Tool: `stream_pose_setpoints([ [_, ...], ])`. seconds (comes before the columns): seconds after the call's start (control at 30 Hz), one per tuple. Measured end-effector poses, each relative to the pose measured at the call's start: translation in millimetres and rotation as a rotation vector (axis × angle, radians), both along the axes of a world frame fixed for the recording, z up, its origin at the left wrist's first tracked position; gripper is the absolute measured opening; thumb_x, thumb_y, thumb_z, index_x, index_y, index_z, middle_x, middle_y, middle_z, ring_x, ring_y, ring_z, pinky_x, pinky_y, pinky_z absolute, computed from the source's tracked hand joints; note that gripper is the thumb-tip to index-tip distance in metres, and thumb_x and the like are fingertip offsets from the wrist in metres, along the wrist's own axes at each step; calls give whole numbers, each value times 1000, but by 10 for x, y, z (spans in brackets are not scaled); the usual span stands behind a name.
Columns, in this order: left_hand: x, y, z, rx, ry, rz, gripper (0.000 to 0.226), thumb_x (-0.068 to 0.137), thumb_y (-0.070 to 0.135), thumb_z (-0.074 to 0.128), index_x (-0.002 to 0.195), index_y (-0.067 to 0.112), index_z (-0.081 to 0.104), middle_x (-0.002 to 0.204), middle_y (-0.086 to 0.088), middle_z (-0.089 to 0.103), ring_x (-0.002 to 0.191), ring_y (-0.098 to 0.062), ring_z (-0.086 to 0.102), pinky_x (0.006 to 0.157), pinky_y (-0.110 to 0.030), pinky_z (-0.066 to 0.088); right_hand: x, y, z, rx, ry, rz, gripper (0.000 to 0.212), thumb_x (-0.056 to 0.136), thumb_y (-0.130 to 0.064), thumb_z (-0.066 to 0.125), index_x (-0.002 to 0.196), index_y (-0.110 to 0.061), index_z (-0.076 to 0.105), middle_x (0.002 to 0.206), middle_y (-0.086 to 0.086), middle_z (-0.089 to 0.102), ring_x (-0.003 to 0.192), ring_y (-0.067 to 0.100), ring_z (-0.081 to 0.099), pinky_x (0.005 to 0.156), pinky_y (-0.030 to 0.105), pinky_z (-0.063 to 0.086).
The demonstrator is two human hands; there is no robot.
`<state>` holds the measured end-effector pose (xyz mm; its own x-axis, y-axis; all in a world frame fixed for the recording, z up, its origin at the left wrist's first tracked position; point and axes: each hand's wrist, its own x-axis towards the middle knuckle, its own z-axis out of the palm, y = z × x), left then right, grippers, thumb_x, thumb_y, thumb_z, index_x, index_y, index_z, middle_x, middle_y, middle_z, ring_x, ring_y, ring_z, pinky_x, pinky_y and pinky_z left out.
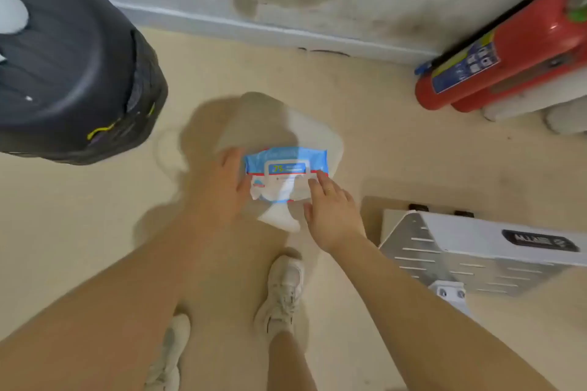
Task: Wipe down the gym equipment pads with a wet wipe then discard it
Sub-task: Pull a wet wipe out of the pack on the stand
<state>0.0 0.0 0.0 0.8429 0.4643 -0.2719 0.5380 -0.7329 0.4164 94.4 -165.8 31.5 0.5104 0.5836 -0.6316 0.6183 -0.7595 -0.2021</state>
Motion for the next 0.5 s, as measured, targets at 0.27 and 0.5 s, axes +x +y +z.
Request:
stream_pose_setpoints([
  [0.27,170,-197,-847,46,-46,-109,60,55,25,84,104,0,63,104,-19,66,89,-38,65,70,-44,51,342,205,-918,46,-24,174,54,99,-32,33,147,-15,16,157,6,6,142,21,12,111,34,16],
  [0.5,118,-156,-1130,91,-54,-149,81,30,37,92,99,6,63,99,-10,67,79,-27,67,65,-35,52,317,295,-1192,-6,-183,241,69,76,-35,72,137,-16,44,138,16,44,127,35,41,102,41,35],
])
